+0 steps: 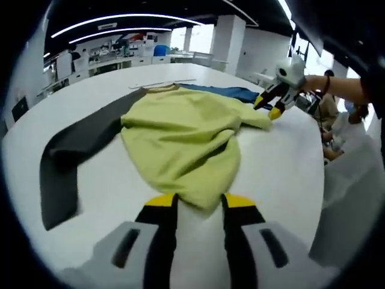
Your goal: Fold the garment on the visible template until the final outline fits inside the template.
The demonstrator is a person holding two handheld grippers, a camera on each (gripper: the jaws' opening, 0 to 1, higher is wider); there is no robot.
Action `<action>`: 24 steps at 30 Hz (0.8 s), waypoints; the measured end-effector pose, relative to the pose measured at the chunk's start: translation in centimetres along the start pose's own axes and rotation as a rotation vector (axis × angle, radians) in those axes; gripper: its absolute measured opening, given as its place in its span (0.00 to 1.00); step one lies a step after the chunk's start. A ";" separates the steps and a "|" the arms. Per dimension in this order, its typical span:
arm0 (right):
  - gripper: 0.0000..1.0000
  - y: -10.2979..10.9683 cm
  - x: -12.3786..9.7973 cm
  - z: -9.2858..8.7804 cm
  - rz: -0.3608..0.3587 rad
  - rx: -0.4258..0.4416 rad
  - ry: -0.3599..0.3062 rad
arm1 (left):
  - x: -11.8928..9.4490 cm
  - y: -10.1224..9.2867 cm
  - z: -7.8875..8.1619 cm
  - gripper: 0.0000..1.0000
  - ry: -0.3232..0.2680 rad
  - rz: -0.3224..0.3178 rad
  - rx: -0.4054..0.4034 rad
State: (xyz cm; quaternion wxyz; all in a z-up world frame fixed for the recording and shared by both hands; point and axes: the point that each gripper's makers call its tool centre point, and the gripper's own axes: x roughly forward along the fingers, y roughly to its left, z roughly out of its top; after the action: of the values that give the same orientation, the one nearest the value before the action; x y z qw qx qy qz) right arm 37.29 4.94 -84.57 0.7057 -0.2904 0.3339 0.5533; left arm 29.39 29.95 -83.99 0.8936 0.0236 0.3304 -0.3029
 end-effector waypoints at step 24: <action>0.00 0.0 -0.2 0.3 -0.033 0.117 -0.057 | 0.2 -1.6 1.0 0.01 -0.008 -0.030 0.001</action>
State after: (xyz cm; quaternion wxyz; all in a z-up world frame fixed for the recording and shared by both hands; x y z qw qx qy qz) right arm 37.28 5.04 -84.22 0.7399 -0.2382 0.3404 0.5291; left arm 29.17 28.32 -83.08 0.8904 0.0178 0.3268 -0.3163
